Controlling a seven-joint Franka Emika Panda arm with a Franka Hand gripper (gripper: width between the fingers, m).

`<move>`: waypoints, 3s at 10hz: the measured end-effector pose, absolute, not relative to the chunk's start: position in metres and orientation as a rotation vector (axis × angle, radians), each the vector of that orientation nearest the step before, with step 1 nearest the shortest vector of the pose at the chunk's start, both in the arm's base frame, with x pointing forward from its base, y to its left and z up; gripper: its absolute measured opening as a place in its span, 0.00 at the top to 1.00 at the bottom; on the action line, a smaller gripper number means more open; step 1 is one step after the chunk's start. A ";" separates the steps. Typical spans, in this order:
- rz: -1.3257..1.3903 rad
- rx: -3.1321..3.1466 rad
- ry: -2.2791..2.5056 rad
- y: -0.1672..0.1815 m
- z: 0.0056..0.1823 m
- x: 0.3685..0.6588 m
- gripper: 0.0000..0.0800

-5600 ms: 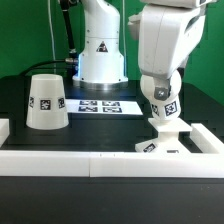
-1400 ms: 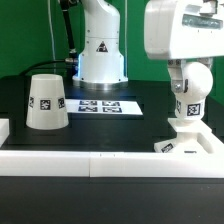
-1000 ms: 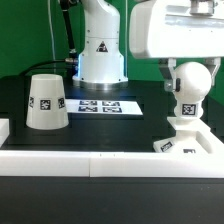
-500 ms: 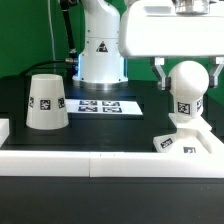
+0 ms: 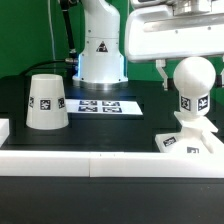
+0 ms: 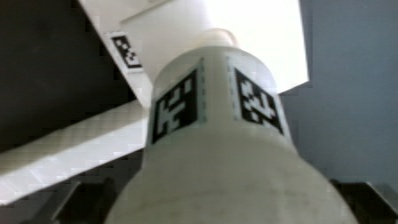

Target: Assemble lamp

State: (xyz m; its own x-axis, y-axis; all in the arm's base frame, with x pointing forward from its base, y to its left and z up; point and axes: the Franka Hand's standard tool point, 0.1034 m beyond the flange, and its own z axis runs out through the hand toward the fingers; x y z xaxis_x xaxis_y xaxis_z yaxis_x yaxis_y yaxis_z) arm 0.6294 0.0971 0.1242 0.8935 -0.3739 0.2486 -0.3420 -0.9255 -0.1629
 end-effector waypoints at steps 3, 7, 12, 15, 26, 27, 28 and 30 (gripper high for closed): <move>-0.380 -2.804 0.932 0.103 0.124 0.628 0.28; -0.306 -2.616 1.256 0.105 0.123 0.627 0.28; -0.255 -2.477 1.456 0.098 0.121 0.626 0.20; -0.287 -2.594 1.261 0.101 0.123 0.626 0.13; -0.407 -2.999 -0.276 0.088 0.125 0.627 0.13; -0.352 -2.988 -0.447 0.085 0.123 0.626 0.13; -0.272 -2.970 -0.608 0.085 0.123 0.627 0.13; -0.188 -2.953 -0.762 0.088 0.125 0.630 0.13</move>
Offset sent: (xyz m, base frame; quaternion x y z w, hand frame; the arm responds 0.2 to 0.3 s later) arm 0.0027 0.0032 0.0023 -0.0080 -0.0116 0.2186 0.9757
